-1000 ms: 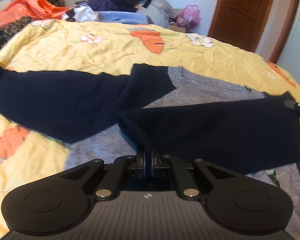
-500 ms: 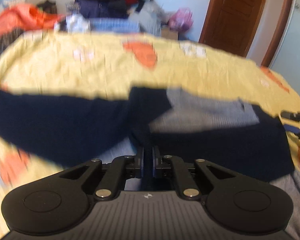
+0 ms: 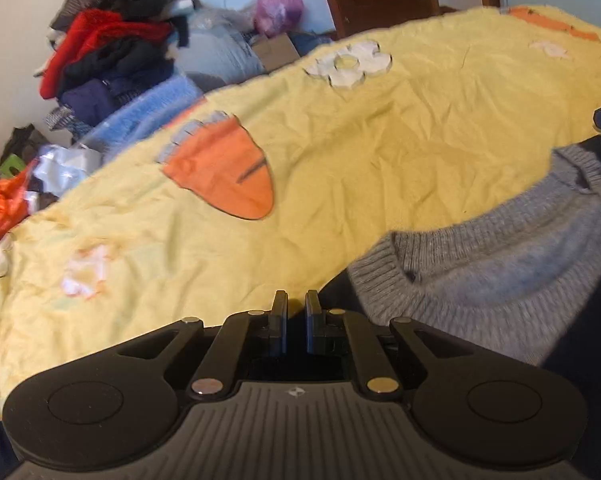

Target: Fold small clothes

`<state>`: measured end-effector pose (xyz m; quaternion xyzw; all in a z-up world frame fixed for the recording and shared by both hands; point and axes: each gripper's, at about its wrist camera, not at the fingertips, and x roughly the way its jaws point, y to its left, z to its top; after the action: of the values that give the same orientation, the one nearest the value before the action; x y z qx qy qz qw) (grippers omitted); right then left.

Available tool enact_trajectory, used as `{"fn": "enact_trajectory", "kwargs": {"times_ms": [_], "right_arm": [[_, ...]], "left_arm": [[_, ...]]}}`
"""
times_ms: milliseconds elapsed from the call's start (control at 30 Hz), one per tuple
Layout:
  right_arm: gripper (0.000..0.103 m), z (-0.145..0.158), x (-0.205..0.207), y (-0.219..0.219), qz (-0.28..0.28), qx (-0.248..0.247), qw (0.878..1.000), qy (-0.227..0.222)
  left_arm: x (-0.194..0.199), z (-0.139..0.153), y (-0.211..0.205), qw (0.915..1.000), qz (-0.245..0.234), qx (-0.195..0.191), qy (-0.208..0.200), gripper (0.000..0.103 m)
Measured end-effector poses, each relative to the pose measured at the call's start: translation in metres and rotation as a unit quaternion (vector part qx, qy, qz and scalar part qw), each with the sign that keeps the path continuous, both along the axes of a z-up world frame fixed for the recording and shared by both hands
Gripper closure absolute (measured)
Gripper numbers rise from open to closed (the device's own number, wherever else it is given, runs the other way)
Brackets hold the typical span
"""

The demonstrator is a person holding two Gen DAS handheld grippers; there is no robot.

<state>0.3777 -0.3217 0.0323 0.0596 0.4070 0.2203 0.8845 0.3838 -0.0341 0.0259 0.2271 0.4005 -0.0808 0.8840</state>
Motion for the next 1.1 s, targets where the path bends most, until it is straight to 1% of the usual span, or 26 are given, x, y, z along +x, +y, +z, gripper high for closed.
{"fn": "enact_trajectory", "kwargs": {"times_ms": [100,133,167,200,233,267,300,367,467,533,567,600,633,667,700,733,767,800,833,867,900,933,967,1000,1067,1100], "right_arm": [[0.03,-0.013,0.012,0.012,0.03,-0.02,0.999,0.019],[0.03,-0.015,0.011,0.016,0.04,-0.03,0.999,0.01],[0.04,-0.015,0.007,0.022,0.057,-0.042,0.997,0.0],[0.066,-0.015,0.004,0.027,0.071,-0.056,0.996,-0.011],[0.085,-0.015,0.002,0.03,0.081,-0.06,0.995,-0.012],[0.092,-0.014,0.004,0.029,0.077,-0.053,0.996,-0.002],[0.092,-0.012,0.006,0.027,0.073,-0.044,0.996,0.0],[0.093,-0.006,0.005,0.023,0.052,-0.035,0.998,-0.022],[0.093,-0.004,0.007,0.008,-0.011,0.006,0.999,-0.048],[0.094,-0.02,0.012,0.008,-0.032,-0.003,0.999,-0.031],[0.094,-0.025,0.006,0.011,-0.035,-0.011,0.998,-0.044],[0.093,-0.026,0.001,0.013,-0.036,-0.015,0.998,-0.052],[0.091,-0.025,-0.003,0.014,-0.035,-0.013,0.998,-0.051],[0.077,-0.022,-0.006,0.014,-0.035,-0.007,0.998,-0.042],[0.053,-0.018,-0.009,0.013,-0.037,0.0,0.999,-0.032],[0.041,-0.01,-0.016,0.012,-0.042,0.01,0.999,-0.031],[0.024,-0.002,-0.029,0.008,-0.05,0.02,0.998,-0.044],[0.016,0.006,-0.044,0.007,-0.057,0.03,0.996,-0.063],[0.016,0.012,-0.061,0.007,-0.058,0.042,0.994,-0.08],[0.016,0.016,-0.076,0.01,-0.051,0.056,0.993,-0.091],[0.015,0.019,-0.09,0.012,-0.042,0.069,0.992,-0.094],[0.014,0.017,-0.103,0.014,-0.035,0.078,0.992,-0.091],[0.013,0.015,-0.114,0.018,-0.029,0.084,0.993,-0.083],[0.013,0.009,-0.122,0.024,-0.021,0.082,0.994,-0.075],[0.013,-0.006,-0.134,0.041,-0.01,0.045,0.997,-0.069],[0.012,-0.013,-0.137,0.048,-0.007,0.024,0.998,-0.064]], "left_arm": [[0.005,-0.007,-0.01,0.9994,-0.008,0.019,-0.026,0.094],[0.004,-0.009,-0.013,0.999,-0.015,0.026,-0.033,0.094],[0.002,-0.011,-0.018,0.9981,-0.028,0.038,-0.038,0.098],[0.0,-0.014,-0.022,0.9967,-0.043,0.051,-0.045,0.099],[-0.002,-0.016,-0.026,0.9954,-0.054,0.062,-0.049,0.103],[-0.003,-0.017,-0.029,0.9942,-0.062,0.071,-0.051,0.103],[-0.003,-0.017,-0.031,0.993,-0.07,0.078,-0.054,0.103],[0.001,-0.019,-0.033,0.9923,-0.064,0.088,-0.06,0.103],[0.021,-0.03,-0.026,0.9897,0.007,0.121,-0.077,0.103],[0.029,-0.03,-0.019,0.9894,0.047,0.114,-0.078,0.103],[0.027,-0.027,-0.015,0.9902,0.057,0.102,-0.076,0.103],[0.023,-0.023,-0.011,0.9908,0.062,0.092,-0.077,0.103],[0.015,-0.017,-0.006,0.9911,0.064,0.08,-0.085,0.1],[0.003,-0.007,0.003,0.9903,0.071,0.065,-0.1,0.1],[-0.01,0.005,0.017,0.9885,0.087,0.04,-0.117,0.1],[-0.024,0.017,0.035,0.9867,0.106,0.006,-0.124,0.099],[-0.039,0.029,0.058,0.9833,0.129,-0.032,-0.125,0.097],[-0.055,0.037,0.083,0.9771,0.157,-0.073,-0.124,0.095],[-0.071,0.042,0.11,0.9681,0.188,-0.112,-0.122,0.085],[-0.086,0.042,0.138,0.9573,0.221,-0.144,-0.119,0.063],[-0.102,0.041,0.166,0.9447,0.256,-0.168,-0.116,0.046],[-0.118,0.037,0.193,0.9301,0.294,-0.184,-0.122,0.017],[-0.134,0.035,0.219,0.9134,0.331,-0.192,-0.138,0.011],[-0.149,0.034,0.244,0.8952,0.368,-0.195,-0.157,0.011],[-0.168,0.034,0.292,0.8612,0.428,-0.215,-0.169,0.011],[-0.175,0.035,0.317,0.8431,0.45,-0.242,-0.168,0.011]]}}
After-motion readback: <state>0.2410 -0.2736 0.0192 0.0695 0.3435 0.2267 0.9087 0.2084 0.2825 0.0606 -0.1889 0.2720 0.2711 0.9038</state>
